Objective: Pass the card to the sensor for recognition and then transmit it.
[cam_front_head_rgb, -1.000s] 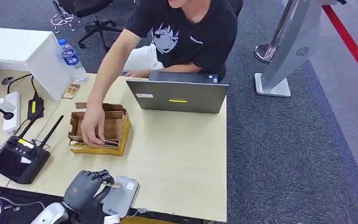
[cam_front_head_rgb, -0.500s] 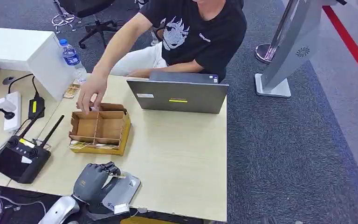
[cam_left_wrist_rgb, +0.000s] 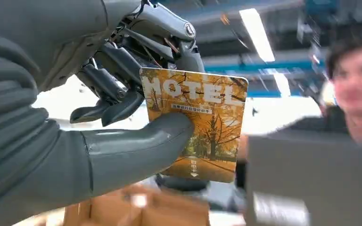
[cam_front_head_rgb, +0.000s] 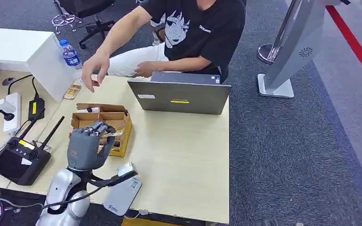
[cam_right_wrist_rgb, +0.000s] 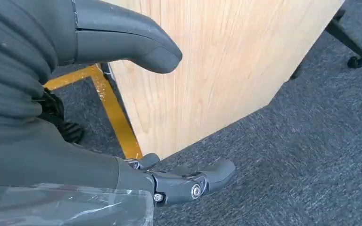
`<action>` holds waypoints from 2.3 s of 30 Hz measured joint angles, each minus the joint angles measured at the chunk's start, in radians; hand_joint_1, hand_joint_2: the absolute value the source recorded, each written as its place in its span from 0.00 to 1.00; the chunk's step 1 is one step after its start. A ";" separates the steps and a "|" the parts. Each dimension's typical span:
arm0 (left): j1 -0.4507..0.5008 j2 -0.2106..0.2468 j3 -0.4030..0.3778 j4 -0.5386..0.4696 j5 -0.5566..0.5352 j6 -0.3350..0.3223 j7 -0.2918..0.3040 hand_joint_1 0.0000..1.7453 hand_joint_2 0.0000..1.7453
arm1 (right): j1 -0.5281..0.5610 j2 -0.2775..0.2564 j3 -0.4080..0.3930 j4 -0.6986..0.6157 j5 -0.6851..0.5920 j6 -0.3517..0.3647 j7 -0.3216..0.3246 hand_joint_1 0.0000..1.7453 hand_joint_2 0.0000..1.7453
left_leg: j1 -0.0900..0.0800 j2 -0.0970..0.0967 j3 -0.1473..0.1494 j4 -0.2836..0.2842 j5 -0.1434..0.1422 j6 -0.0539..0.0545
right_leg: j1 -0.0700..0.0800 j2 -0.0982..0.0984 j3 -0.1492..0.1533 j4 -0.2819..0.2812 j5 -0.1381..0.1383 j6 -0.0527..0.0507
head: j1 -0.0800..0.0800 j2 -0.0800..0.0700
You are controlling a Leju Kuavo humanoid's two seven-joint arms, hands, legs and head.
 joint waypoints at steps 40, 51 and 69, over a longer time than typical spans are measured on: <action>-0.044 -0.047 0.103 -0.009 0.008 -0.110 -0.046 0.00 1.00 | -0.008 0.012 -0.015 0.000 0.018 -0.002 0.005 0.00 1.00 | 0.000 0.000 0.000 0.000 0.000 0.001 | 0.000 0.001 -0.001 0.000 0.000 0.000 | 0.000 0.000; 0.046 0.078 0.005 0.066 0.012 -0.171 -0.030 0.00 1.00 | -0.006 0.012 -0.043 0.000 0.017 0.002 0.005 0.00 1.00 | 0.000 0.001 -0.001 0.000 0.000 0.000 | 0.000 0.002 -0.002 0.000 0.000 0.000 | 0.000 0.000; 0.028 0.143 -0.013 0.175 -0.048 -0.127 0.063 0.00 1.00 | -0.006 0.012 -0.059 0.000 0.020 0.000 0.011 0.00 1.00 | 0.000 0.001 -0.001 0.000 0.000 0.001 | 0.000 0.002 -0.002 0.000 0.000 0.000 | 0.000 0.000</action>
